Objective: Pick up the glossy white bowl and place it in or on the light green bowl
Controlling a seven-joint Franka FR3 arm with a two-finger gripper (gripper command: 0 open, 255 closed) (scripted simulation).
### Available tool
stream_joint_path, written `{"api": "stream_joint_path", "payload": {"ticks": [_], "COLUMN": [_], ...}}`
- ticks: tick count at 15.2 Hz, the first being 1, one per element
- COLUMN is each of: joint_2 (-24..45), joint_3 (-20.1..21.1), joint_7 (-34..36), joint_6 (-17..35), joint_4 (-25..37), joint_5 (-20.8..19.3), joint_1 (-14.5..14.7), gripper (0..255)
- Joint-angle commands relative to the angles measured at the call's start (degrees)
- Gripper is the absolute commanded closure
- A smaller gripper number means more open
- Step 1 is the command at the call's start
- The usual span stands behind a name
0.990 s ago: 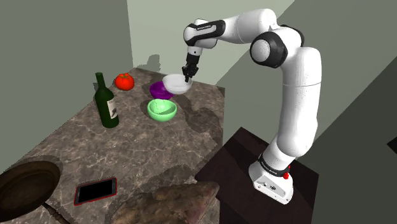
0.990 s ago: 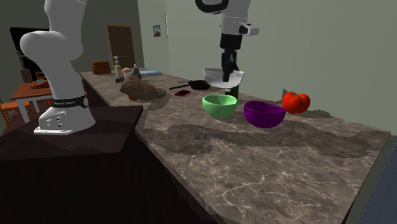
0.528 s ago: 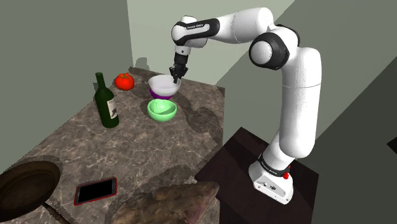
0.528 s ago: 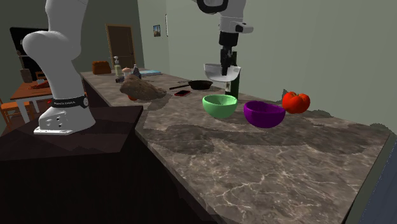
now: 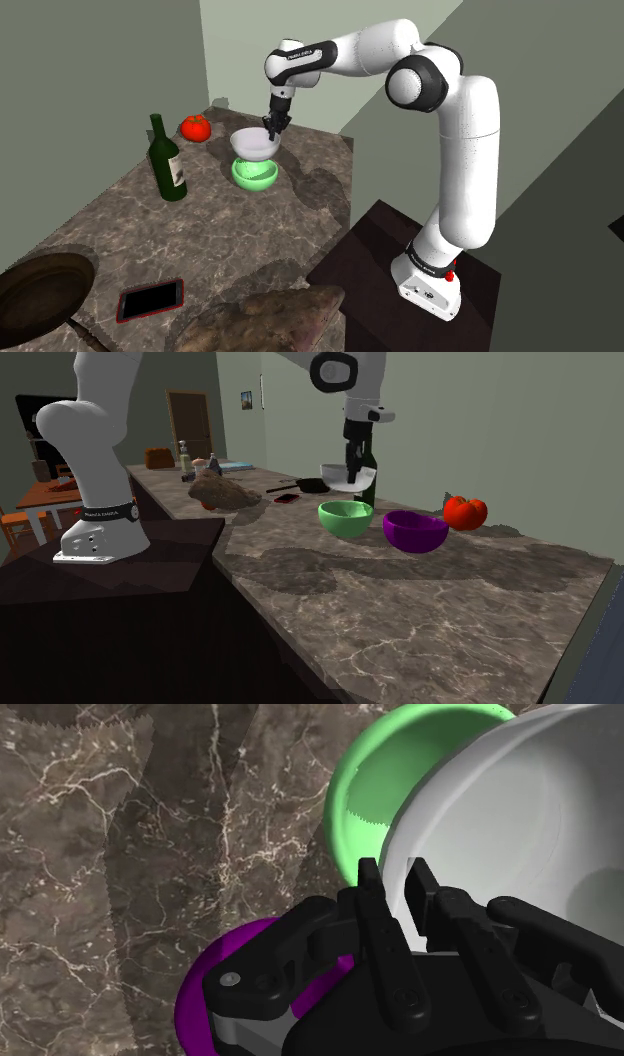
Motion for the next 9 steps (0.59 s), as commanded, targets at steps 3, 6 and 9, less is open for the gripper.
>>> {"api": "stream_joint_path", "payload": {"ticks": [3,6,9], "joint_2": [1.2,2.3,3.4], "joint_3": [0.2,0.4,0.6], "joint_7": [-0.6,-1.1,-1.6], "joint_6": [2.5,4.2,5.9], "joint_4": [-1.2,-1.9,-2.5], "joint_5": [0.5,0.9,1.3], "joint_1": [0.0,-0.1,-0.2], "gripper": [255,255,255]}}
